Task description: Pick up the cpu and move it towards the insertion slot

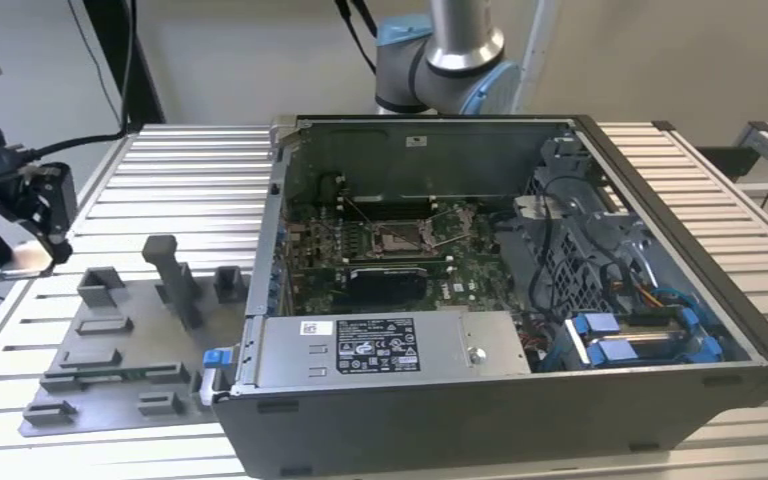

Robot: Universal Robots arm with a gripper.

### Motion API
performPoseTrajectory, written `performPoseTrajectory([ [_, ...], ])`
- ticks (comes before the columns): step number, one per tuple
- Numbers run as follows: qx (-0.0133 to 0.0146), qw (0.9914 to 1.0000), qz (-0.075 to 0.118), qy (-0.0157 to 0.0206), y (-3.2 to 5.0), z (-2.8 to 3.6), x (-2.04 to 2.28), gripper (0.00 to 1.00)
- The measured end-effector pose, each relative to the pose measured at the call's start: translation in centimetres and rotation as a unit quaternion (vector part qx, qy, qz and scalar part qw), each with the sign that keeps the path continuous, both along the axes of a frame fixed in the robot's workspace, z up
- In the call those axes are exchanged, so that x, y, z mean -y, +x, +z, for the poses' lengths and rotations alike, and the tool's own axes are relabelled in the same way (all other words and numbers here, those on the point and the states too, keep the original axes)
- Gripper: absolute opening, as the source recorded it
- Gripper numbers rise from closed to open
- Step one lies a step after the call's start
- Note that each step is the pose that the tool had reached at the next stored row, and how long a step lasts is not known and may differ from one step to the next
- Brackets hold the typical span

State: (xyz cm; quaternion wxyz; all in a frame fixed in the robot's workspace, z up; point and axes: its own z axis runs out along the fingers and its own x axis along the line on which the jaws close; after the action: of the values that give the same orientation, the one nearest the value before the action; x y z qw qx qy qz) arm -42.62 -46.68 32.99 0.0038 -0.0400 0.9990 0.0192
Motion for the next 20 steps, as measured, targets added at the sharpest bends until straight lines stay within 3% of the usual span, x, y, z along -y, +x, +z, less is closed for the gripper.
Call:
performPoseTrajectory([
  [8, 0.0, 1.0, 0.0, 0.0, 0.0, 3.66, 0.0, 0.0],
  [11, 0.0, 1.0, 0.0, -0.0001, 0.0, 4.62, 0.0, 0.0],
  [13, 0.0, 1.0, 0.0, -0.0002, 0.0, 4.98, 0.0, 0.0],
  [20, 0.0001, 1.0, 0.0, -0.0002, 0.0, 5.05, -0.01, 0.0],
])
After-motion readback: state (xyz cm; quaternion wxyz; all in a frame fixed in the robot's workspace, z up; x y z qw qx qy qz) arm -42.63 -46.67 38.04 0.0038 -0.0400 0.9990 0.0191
